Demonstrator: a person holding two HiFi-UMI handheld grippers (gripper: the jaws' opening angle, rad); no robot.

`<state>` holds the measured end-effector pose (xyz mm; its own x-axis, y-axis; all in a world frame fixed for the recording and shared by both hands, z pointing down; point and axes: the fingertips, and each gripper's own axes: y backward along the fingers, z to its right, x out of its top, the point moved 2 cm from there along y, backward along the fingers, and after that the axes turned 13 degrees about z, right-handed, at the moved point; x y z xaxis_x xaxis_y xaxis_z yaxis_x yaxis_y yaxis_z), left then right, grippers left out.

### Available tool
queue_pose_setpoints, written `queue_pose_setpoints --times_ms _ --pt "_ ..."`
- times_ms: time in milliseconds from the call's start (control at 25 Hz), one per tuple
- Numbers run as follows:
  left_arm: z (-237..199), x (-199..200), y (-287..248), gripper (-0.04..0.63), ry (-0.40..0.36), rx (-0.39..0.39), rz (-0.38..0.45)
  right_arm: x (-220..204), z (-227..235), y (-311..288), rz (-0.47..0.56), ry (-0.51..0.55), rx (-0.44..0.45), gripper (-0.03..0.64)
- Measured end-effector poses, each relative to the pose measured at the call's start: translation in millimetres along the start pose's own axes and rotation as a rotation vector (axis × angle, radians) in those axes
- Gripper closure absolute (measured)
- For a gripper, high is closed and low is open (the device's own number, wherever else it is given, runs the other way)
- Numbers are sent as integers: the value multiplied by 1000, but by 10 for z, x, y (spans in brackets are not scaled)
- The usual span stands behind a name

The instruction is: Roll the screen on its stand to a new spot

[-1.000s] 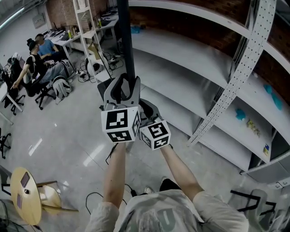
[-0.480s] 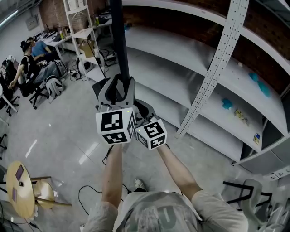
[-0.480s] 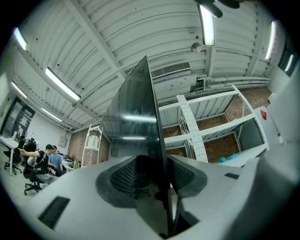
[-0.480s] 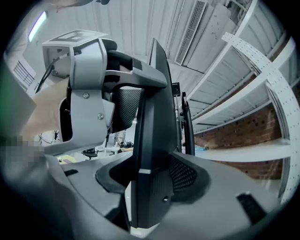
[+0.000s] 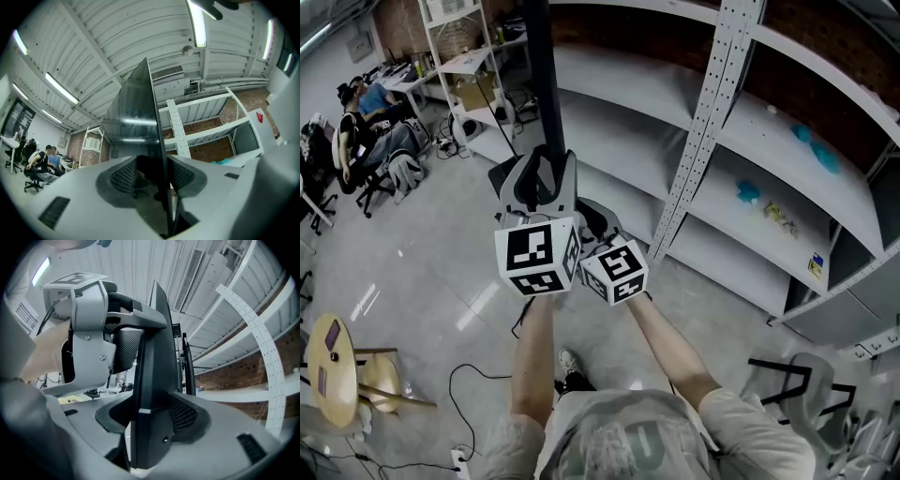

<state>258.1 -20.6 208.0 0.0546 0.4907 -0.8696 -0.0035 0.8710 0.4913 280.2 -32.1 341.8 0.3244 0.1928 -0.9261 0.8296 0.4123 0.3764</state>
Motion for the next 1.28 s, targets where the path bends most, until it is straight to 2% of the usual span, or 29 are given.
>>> queue_pose_setpoints --times_ms 400,760,1280 --pt "1123 250 360 396 -7 -5 27 442 158 1112 20 -3 1 397" --pt "1976 477 647 391 -32 -52 52 769 247 1964 23 15 -11 397" --pt "3196 538 692 383 -14 -105 88 1156 783 2990 -3 47 1 397"
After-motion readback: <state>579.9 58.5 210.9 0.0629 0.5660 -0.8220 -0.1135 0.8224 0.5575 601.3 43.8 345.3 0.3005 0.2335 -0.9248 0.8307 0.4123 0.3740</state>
